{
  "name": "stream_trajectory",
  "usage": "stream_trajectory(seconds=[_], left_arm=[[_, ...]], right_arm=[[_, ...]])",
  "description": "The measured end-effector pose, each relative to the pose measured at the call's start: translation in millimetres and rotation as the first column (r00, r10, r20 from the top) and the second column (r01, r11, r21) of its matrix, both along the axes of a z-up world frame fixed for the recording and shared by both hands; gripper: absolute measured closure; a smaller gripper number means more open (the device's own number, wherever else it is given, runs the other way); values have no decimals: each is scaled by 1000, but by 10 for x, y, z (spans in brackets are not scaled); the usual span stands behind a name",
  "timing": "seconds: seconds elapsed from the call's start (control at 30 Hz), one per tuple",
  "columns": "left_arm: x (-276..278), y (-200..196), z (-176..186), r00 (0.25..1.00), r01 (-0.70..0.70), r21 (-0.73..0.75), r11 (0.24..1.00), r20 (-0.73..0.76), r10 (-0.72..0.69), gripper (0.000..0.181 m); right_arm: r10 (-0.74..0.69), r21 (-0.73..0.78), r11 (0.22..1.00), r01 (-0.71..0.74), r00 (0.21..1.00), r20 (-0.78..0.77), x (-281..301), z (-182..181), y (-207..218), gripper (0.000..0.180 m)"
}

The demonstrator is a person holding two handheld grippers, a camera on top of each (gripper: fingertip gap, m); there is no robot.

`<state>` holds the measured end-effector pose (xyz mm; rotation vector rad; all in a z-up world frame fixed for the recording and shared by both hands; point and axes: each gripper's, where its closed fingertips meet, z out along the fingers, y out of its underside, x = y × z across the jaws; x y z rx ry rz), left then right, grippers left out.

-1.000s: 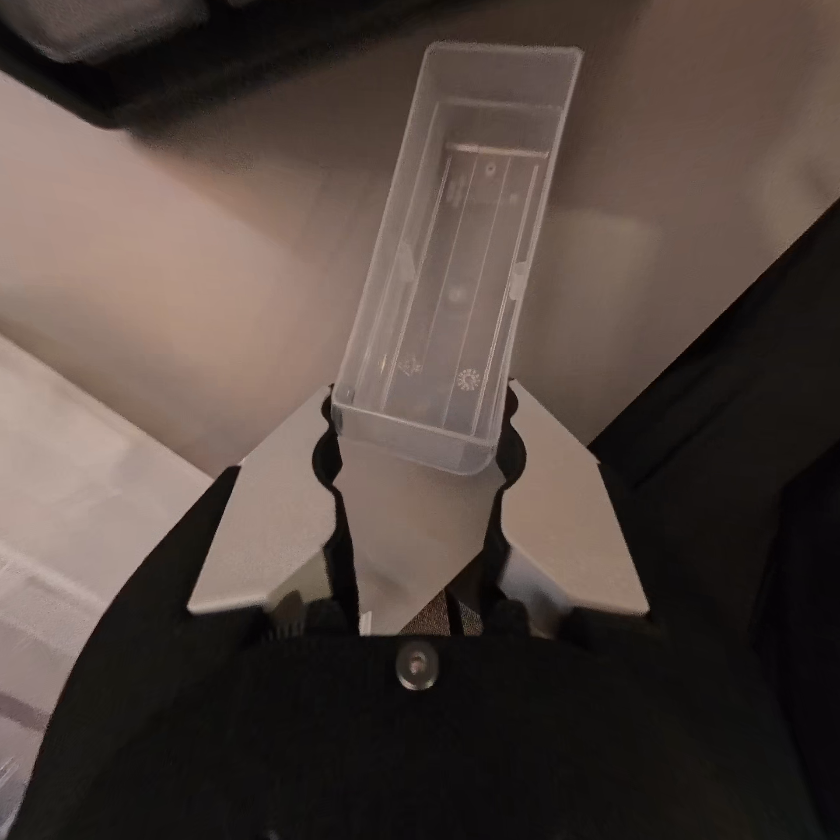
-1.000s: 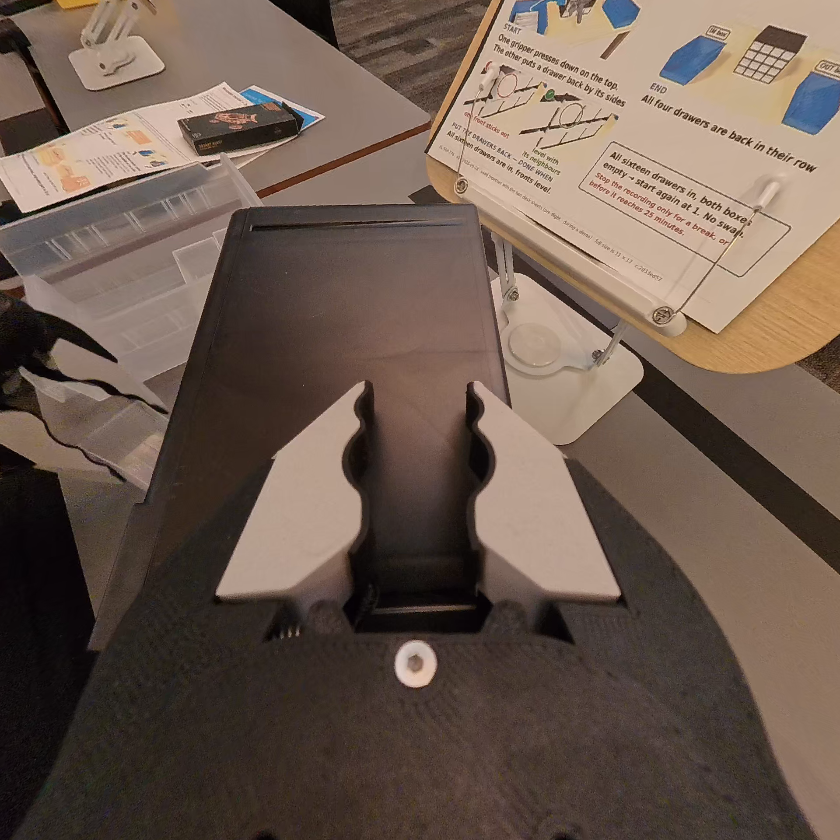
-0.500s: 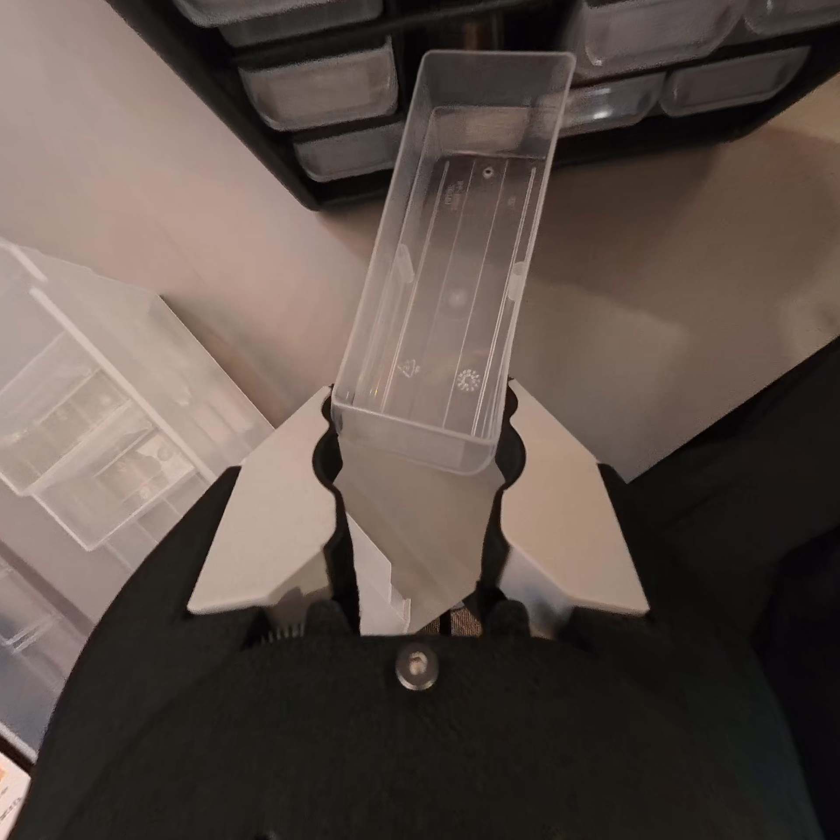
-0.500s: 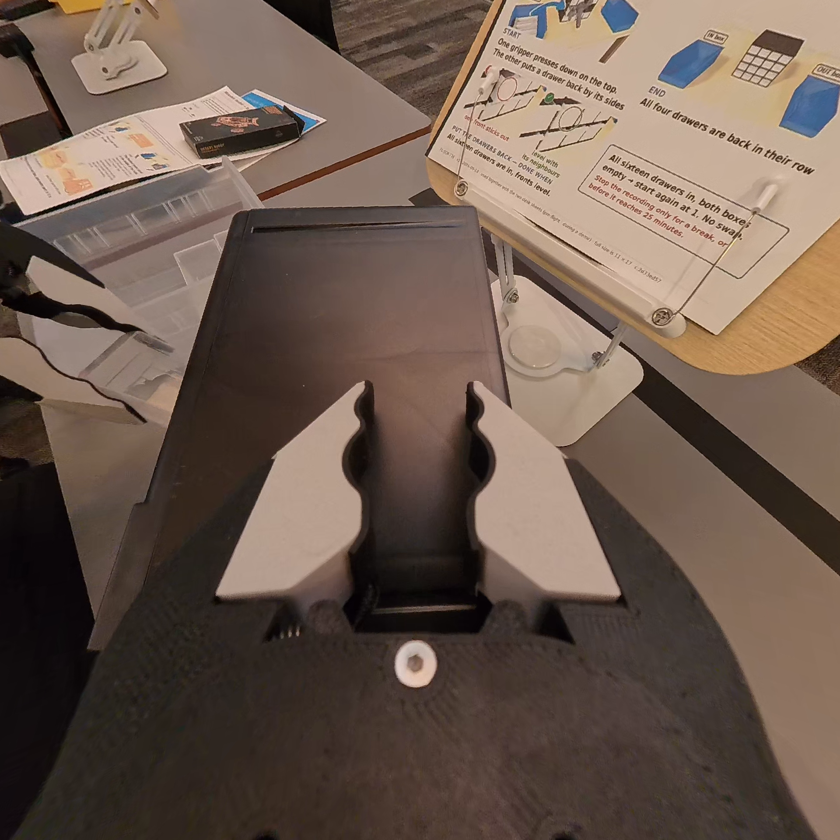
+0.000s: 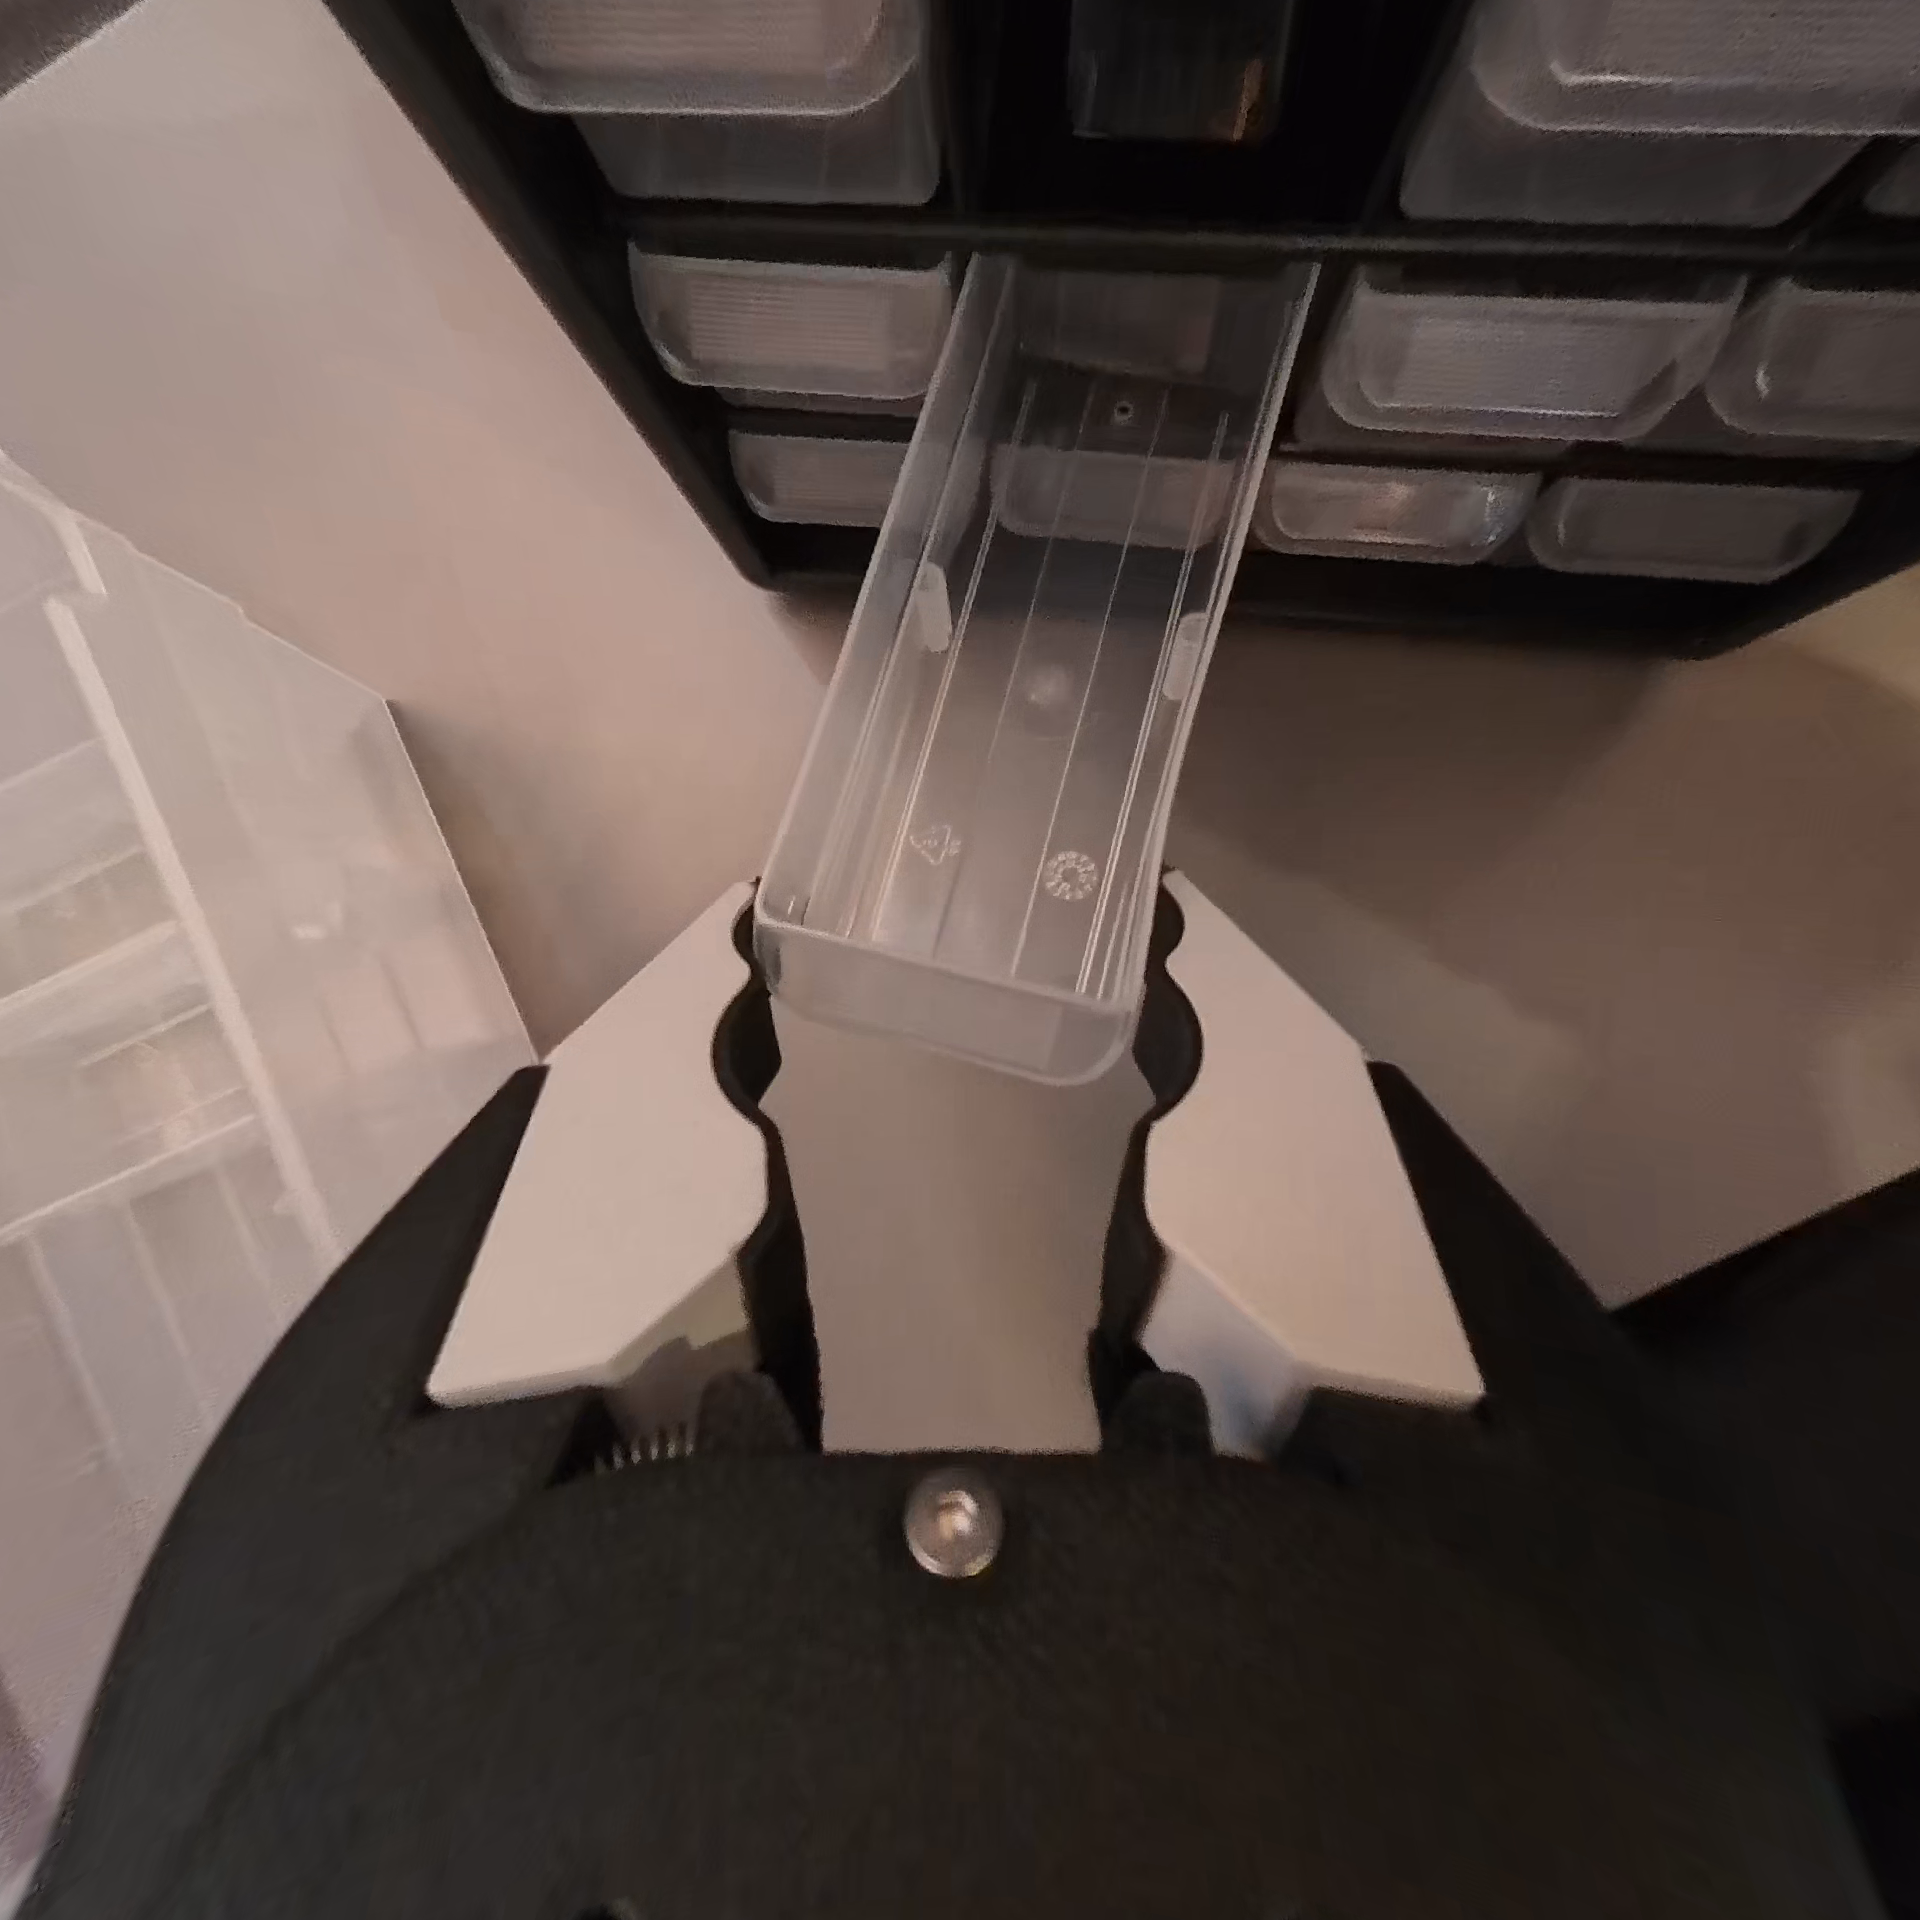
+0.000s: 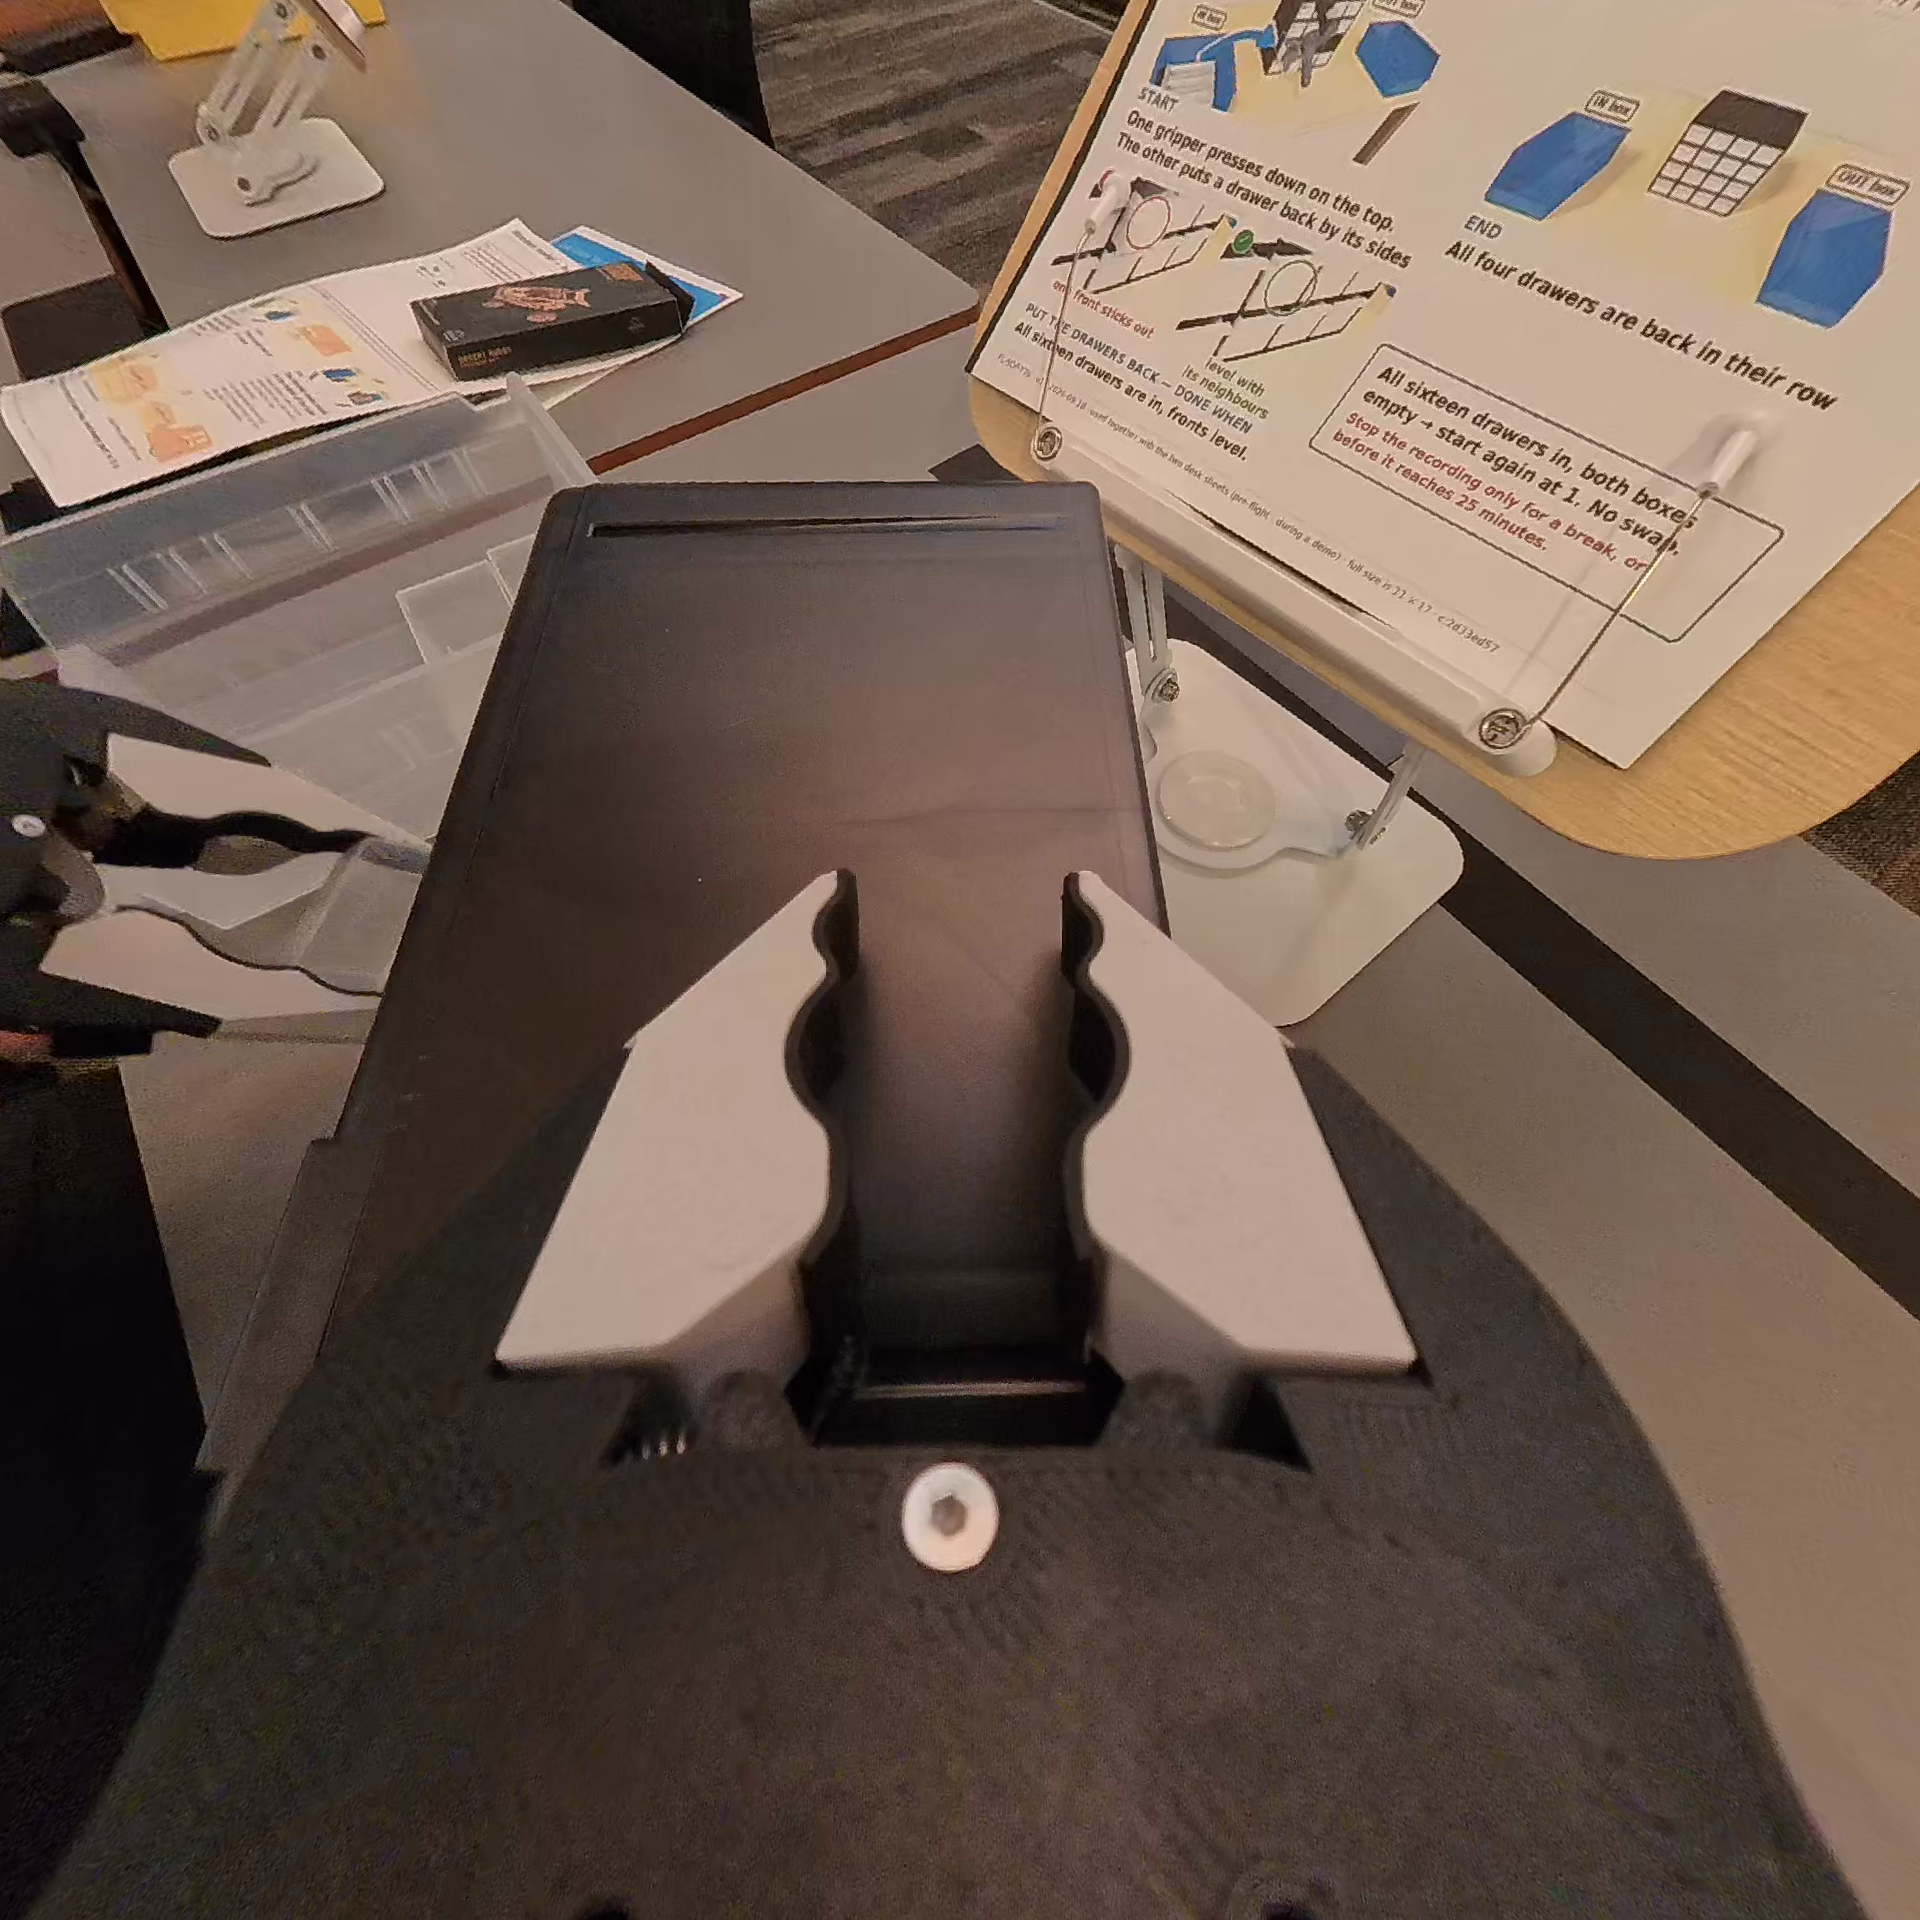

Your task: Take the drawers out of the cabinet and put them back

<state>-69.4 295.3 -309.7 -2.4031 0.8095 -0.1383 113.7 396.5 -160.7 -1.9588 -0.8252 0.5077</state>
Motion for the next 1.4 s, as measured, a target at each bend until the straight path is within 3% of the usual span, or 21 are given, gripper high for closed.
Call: stream_trajectory(seconds=[0.27,0.3,0.4,0.5,0.63,0.67,0.8,0.93,1.07,1.2,1.3,1.4], left_arm=[[457,118,-101,992,54,42,998,113,-58,114],[536,122,-66,984,80,42,996,154,-86,99],[494,55,-34,981,151,80,985,111,-160,88],[280,-35,23,980,104,116,988,156,-122,106],[262,-185,64,955,132,117,984,252,-158,159],[281,-172,39,956,138,102,985,247,-159,163],[476,7,38,952,138,105,985,261,-161,166],[696,234,39,946,143,110,984,276,-169,154],[866,391,18,940,159,110,981,288,-184,154],[847,439,-31,959,197,119,973,181,-216,159],[765,301,-14,960,222,91,971,153,-234,153],[392,239,331,970,220,202,954,53,-235,153]], right_arm=[[0,1,1000,0,1000,-1,1,-1,-2,141],[-1,1,1000,1,1000,-1,2,0,-1,141],[1,3,1000,-1,1000,-3,3,0,-2,141],[3,5,1000,-3,1000,-7,5,5,-1,141],[5,9,1000,-5,1000,-10,4,8,-3,141],[5,7,1000,-5,1000,-8,4,5,-2,141],[2,7,1000,-2,1000,-8,5,5,-3,141],[0,6,1000,0,1000,-7,7,4,-2,141],[0,8,1000,0,1000,-9,7,7,-2,141],[0,11,1000,0,1000,-12,10,10,-2,141],[1,14,1000,-1,1000,-16,11,14,-3,142],[2,17,1000,-2,1000,-18,13,18,-5,142]])
